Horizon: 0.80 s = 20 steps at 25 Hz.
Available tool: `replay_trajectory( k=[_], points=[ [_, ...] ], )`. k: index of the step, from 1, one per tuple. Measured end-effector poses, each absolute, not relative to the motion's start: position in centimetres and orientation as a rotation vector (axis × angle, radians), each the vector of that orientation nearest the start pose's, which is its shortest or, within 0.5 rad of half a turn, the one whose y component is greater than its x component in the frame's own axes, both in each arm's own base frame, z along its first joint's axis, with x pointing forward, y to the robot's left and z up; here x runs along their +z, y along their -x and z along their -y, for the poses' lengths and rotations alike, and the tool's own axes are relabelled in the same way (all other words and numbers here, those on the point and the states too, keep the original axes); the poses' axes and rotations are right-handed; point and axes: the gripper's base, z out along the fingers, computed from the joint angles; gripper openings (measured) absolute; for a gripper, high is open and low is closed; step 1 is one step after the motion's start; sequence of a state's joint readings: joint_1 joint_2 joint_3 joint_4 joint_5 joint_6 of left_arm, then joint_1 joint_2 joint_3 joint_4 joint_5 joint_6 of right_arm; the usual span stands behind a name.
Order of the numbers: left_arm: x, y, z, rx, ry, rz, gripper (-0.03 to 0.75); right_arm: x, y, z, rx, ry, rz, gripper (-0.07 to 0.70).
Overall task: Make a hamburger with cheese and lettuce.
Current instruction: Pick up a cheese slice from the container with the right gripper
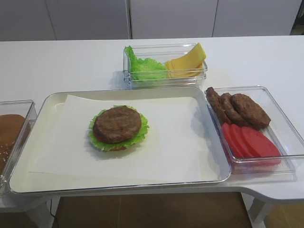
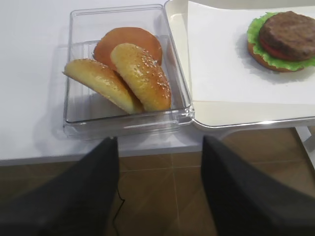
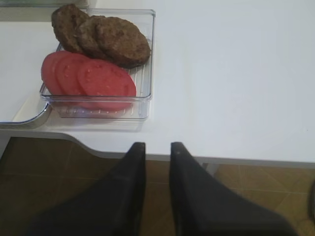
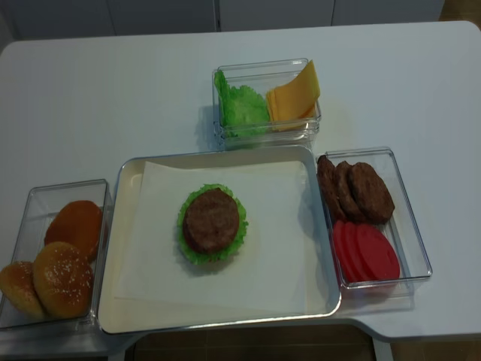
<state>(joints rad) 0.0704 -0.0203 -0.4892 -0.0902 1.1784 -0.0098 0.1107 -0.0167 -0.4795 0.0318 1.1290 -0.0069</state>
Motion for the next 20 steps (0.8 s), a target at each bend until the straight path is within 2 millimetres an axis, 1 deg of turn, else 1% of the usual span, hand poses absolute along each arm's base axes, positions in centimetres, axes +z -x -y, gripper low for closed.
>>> replay_trajectory(
  k=[5, 7, 8, 9, 12, 13, 15, 17, 20],
  points=[
    [26.5, 1.2, 0.8, -0.074, 0.075, -2.148, 0.403, 26.6, 0.8, -0.2, 0.104, 0.120, -2.114, 0.125],
    [26.5, 1.2, 0.8, -0.074, 0.075, -2.148, 0.403, 26.6, 0.8, -0.2, 0.112, 0.107, -2.115, 0.137],
    [26.5, 1.2, 0.8, -0.074, 0.075, -2.148, 0.403, 26.6, 0.8, -0.2, 0.113, 0.104, -2.113, 0.161],
    [26.5, 1.2, 0.8, -0.074, 0.075, -2.148, 0.403, 26.6, 0.8, -0.2, 0.113, 0.104, -2.112, 0.203],
    [26.5, 1.2, 0.8, -0.074, 0.075, -2.148, 0.403, 27.0, 0.9, -0.5, 0.161, 0.102, -2.088, 0.372],
    [26.5, 1.2, 0.8, -0.074, 0.075, -2.148, 0.403, 27.4, 1.0, -0.6, 0.180, 0.102, -2.068, 0.405],
    [26.5, 1.2, 0.8, -0.074, 0.075, -2.148, 0.403, 28.1, 1.3, -0.8, 0.219, 0.095, -2.036, 0.415],
    [26.5, 1.2, 0.8, -0.074, 0.075, -2.148, 0.403, 29.0, 1.5, -0.8, 0.234, 0.089, -2.006, 0.402],
    [26.5, 1.2, 0.8, -0.074, 0.075, -2.148, 0.403, 30.6, 0.9, -0.9, 0.242, 0.080, -2.002, 0.394]
  ],
)
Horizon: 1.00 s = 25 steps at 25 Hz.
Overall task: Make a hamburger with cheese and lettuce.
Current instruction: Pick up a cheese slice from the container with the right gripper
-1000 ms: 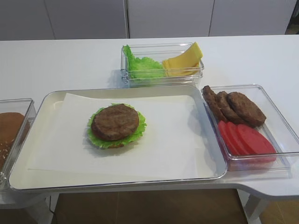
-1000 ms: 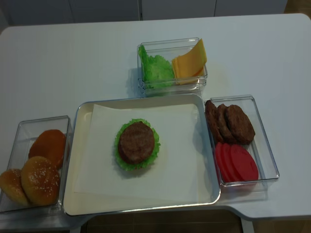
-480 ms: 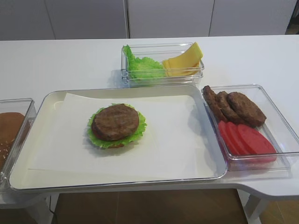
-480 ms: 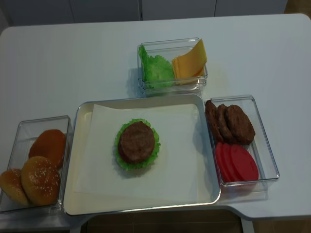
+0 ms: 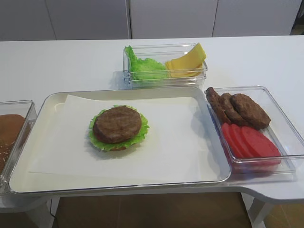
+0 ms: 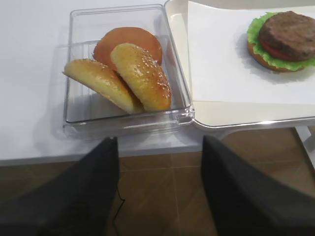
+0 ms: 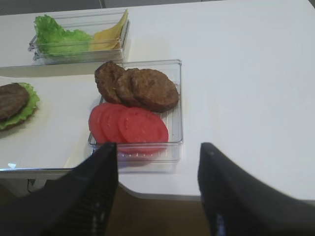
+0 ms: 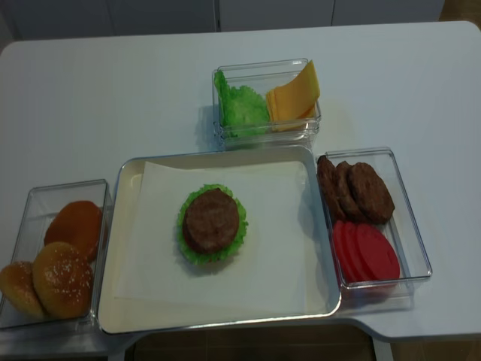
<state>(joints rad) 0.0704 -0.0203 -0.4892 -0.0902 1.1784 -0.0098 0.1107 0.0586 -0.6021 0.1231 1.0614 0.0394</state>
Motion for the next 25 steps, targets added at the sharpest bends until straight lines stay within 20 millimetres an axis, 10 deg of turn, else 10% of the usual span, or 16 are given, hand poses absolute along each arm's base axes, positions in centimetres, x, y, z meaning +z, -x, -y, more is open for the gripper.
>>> replay_trajectory(
  k=[10, 25],
  points=[
    [26.5, 1.2, 0.8, -0.074, 0.075, -2.148, 0.403, 34.0, -7.3, -2.9, 0.441, 0.015, -2.199, 0.391],
    [26.5, 1.2, 0.8, -0.074, 0.075, -2.148, 0.403, 33.4, -26.8, -5.8, 0.522, 0.051, -2.379, 0.390]
  ],
)
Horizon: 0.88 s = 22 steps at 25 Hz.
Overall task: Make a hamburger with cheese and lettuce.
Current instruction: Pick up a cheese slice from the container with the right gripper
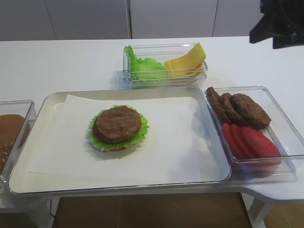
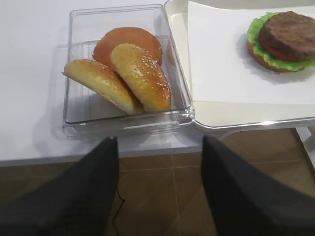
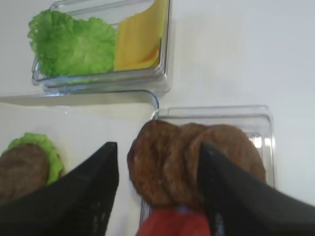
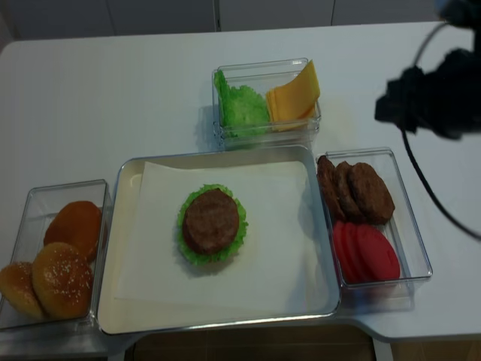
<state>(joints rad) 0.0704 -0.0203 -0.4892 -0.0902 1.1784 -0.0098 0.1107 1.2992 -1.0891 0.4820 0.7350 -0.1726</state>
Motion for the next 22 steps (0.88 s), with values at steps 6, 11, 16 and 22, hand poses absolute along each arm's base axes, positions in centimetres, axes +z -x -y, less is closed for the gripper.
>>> replay_trajectory(
  k=[6, 11, 16, 22],
  points=[
    [26.5, 1.2, 0.8, -0.074, 0.075, -2.148, 0.403, 31.4, -35.2, -6.7, 0.506, 0.050, -2.400, 0.390],
    [26.5, 1.2, 0.8, -0.074, 0.075, -2.148, 0.403, 28.9, -40.9, -7.6, 0.549, 0.056, -2.412, 0.389],
    [26.5, 1.2, 0.8, -0.074, 0.075, -2.148, 0.403, 26.8, -45.1, -8.5, 0.626, 0.055, -2.389, 0.388],
    [26.5, 1.2, 0.8, -0.074, 0.075, -2.148, 0.403, 24.8, -48.1, -9.0, 0.649, 0.051, -2.379, 0.387]
  ],
)
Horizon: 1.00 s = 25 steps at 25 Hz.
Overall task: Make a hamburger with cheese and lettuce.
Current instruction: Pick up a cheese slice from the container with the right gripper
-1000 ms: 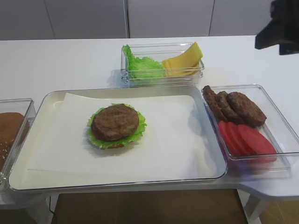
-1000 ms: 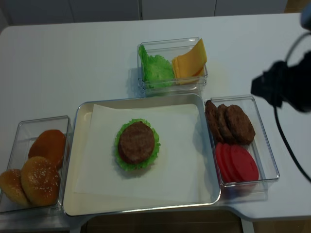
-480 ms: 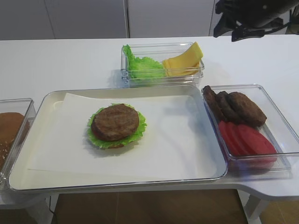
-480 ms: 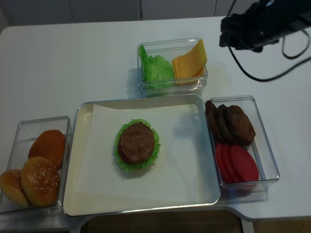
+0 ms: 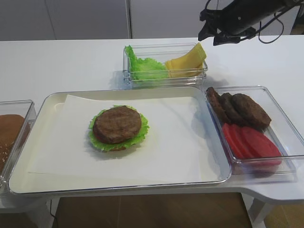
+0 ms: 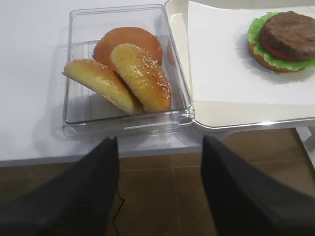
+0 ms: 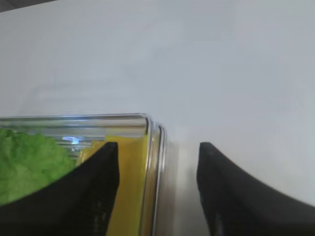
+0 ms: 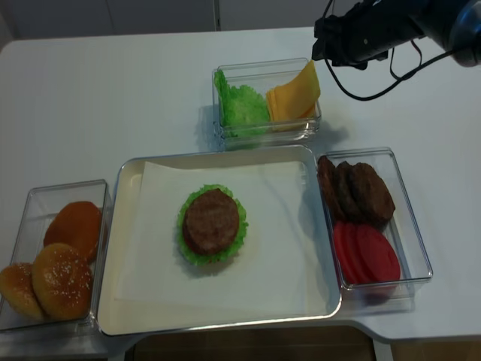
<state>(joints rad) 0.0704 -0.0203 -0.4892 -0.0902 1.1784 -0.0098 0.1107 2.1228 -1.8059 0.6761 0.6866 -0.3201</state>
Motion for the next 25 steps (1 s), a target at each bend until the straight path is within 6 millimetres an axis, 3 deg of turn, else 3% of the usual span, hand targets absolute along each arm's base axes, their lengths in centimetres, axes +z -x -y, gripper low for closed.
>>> replay_trajectory(
  k=[5, 12, 25],
  points=[
    [26.5, 1.2, 0.8, -0.074, 0.075, -2.148, 0.403, 23.7, -48.7, -9.2, 0.680, 0.043, -2.390, 0.382],
    [26.5, 1.2, 0.8, -0.074, 0.075, -2.148, 0.403, 23.6, -48.8, -9.3, 0.691, 0.044, -2.389, 0.301],
    [26.5, 1.2, 0.8, -0.074, 0.075, -2.148, 0.403, 22.3, -48.9, -9.5, 0.727, 0.031, -2.424, 0.289]
  ],
)
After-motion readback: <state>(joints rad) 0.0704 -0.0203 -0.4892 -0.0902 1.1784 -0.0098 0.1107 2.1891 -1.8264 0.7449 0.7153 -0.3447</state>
